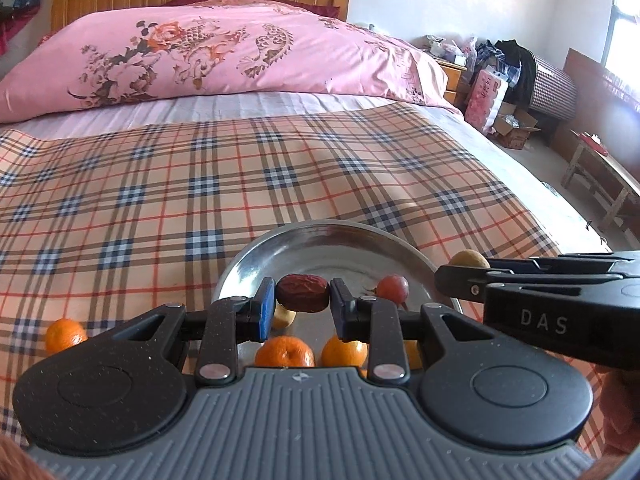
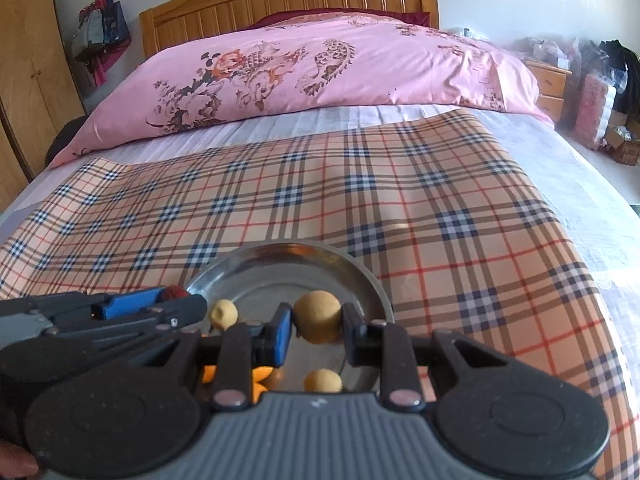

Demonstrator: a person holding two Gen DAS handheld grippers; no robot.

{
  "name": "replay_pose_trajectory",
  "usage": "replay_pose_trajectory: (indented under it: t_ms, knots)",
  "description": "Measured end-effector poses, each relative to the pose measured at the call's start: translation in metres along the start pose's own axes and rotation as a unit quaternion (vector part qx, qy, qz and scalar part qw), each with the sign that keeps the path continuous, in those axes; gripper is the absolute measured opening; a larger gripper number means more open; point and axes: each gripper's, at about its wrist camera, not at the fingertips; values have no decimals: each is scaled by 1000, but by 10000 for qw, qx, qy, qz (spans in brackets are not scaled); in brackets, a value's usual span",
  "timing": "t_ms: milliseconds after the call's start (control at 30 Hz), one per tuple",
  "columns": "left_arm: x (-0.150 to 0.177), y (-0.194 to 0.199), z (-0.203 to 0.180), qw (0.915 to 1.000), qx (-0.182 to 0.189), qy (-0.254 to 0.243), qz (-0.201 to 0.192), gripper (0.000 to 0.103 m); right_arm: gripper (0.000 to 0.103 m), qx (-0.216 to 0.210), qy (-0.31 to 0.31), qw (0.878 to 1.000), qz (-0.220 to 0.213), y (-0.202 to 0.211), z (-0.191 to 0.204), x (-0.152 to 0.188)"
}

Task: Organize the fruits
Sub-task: 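Lower and open both tools to drop the date and pear into the plate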

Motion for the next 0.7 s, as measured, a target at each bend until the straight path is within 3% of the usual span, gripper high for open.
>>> replay_pose_trajectory:
  t_ms: [700]
  knots:
    - [-9, -30, 1, 9998, 172, -2, 101, 31, 24, 8, -91, 9999, 128, -42, -2, -16]
Point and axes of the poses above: each gripper's, at about its wrist camera, not at the fingertips, and y roughly against the way its jaws point, z to its left, x to its underside, and after that the axes turned 3 degrees about z, right-handed
